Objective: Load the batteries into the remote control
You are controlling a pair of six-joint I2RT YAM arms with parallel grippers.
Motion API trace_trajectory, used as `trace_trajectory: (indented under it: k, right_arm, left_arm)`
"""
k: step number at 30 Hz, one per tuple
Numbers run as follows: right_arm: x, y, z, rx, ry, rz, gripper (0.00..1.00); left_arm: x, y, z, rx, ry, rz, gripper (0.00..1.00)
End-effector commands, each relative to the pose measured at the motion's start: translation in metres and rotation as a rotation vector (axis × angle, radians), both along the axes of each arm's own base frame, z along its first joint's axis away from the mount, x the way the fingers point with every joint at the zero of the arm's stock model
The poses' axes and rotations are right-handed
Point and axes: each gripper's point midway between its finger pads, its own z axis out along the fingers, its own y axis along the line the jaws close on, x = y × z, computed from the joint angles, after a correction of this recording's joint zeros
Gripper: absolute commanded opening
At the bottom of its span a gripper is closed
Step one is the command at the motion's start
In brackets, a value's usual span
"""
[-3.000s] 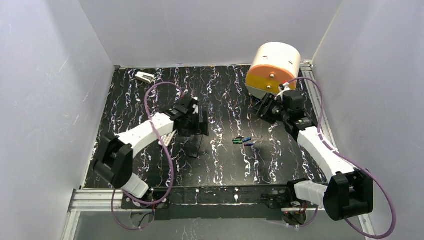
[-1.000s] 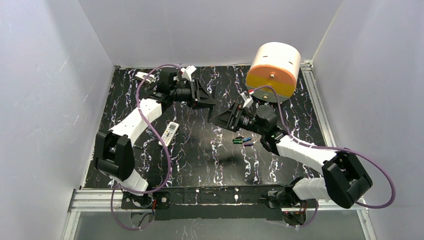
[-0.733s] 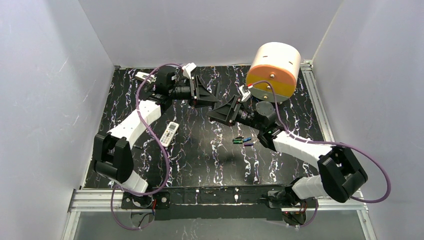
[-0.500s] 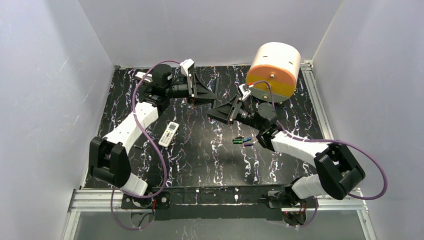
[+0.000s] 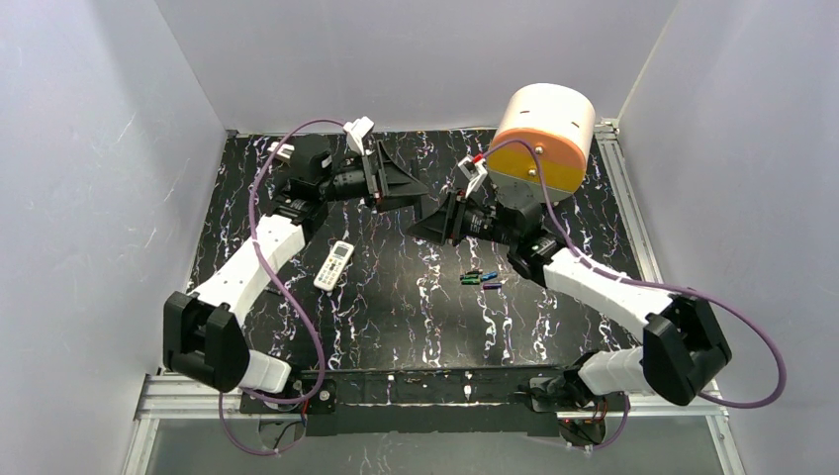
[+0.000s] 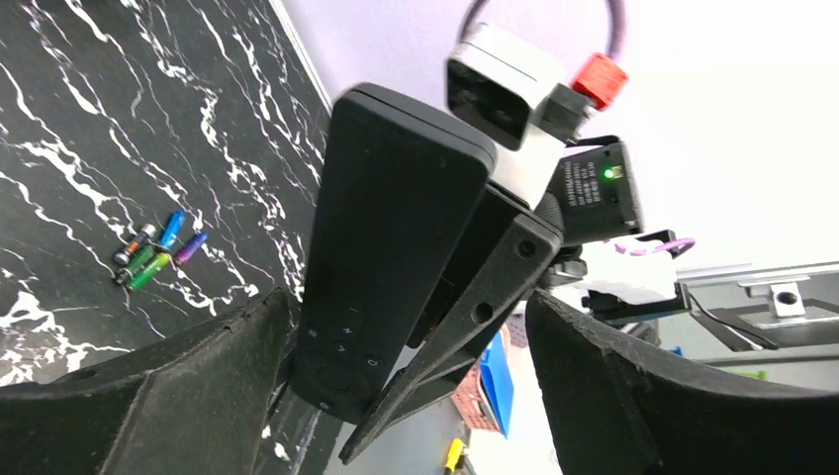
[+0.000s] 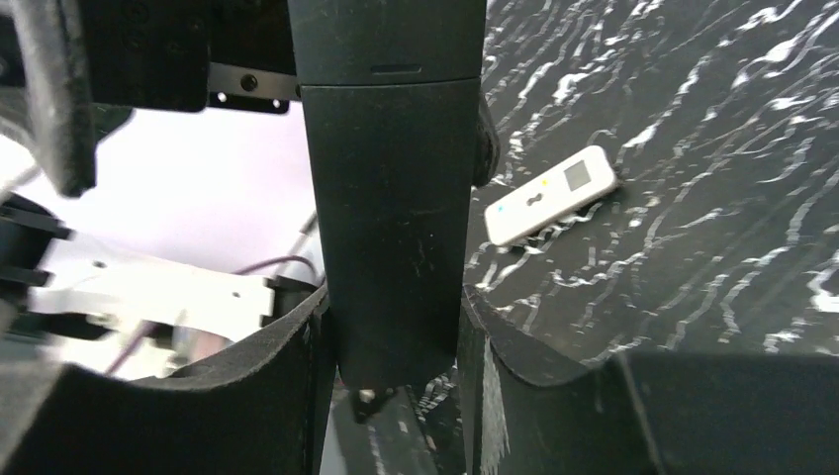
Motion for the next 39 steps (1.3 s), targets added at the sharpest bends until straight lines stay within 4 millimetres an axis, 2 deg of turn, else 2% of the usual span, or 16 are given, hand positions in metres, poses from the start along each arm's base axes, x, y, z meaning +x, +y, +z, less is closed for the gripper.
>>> trace_trajectory:
  k: [1,5,11,13,16,19,21,26,30,35,37,39]
  right_arm:
    - [0.005,-0.019,-0.010,-0.280,-0.241,-0.026,0.21]
    - [0.017,-0.023,-0.012,-0.307,-0.224,-0.103,0.21]
    - [0.009,0.007,0.008,-0.128,-0.060,-0.103,0.21]
    - [0.008,0.014,0.009,-0.093,0.010,-0.116,0.21]
    - [0.000,0.021,0.025,0.020,0.066,-0.079,0.21]
    - [0.000,0.019,0.028,0.050,0.119,-0.102,0.21]
    - [0.004,0.015,0.027,0.040,0.144,-0.141,0.21]
    - [0.010,0.016,0.026,0.028,0.175,-0.175,0.21]
    - [0.015,0.023,0.022,0.019,0.211,-0.168,0.21]
    - [0.018,0.025,0.007,-0.019,0.253,-0.182,0.23]
    - [0.018,0.024,0.005,-0.023,0.252,-0.181,0.30]
    - [0.017,0.022,0.006,-0.031,0.225,-0.181,0.44]
  left_arm:
    - [0.003,0.013,0.017,0.020,-0.155,0.086,0.87]
    - [0.012,0.019,0.006,0.063,-0.192,0.152,0.88]
    - [0.015,0.018,-0.016,0.124,-0.238,0.173,0.79]
    - [0.015,0.015,-0.024,0.149,-0.268,0.167,0.75]
    - [0.016,0.014,-0.037,0.177,-0.264,0.178,0.73]
    - [0.011,0.012,-0.039,0.165,-0.243,0.150,0.65]
    - [0.006,0.012,-0.038,0.160,-0.238,0.145,0.55]
    - [-0.005,0.016,-0.046,0.181,-0.253,0.172,0.45]
    - [-0.012,0.011,-0.049,0.177,-0.249,0.139,0.30]
    - [-0.017,0.009,-0.049,0.170,-0.247,0.112,0.09]
    - [-0.018,0.009,-0.049,0.176,-0.263,0.105,0.00]
    - [-0.016,0.011,-0.048,0.199,-0.276,0.107,0.00]
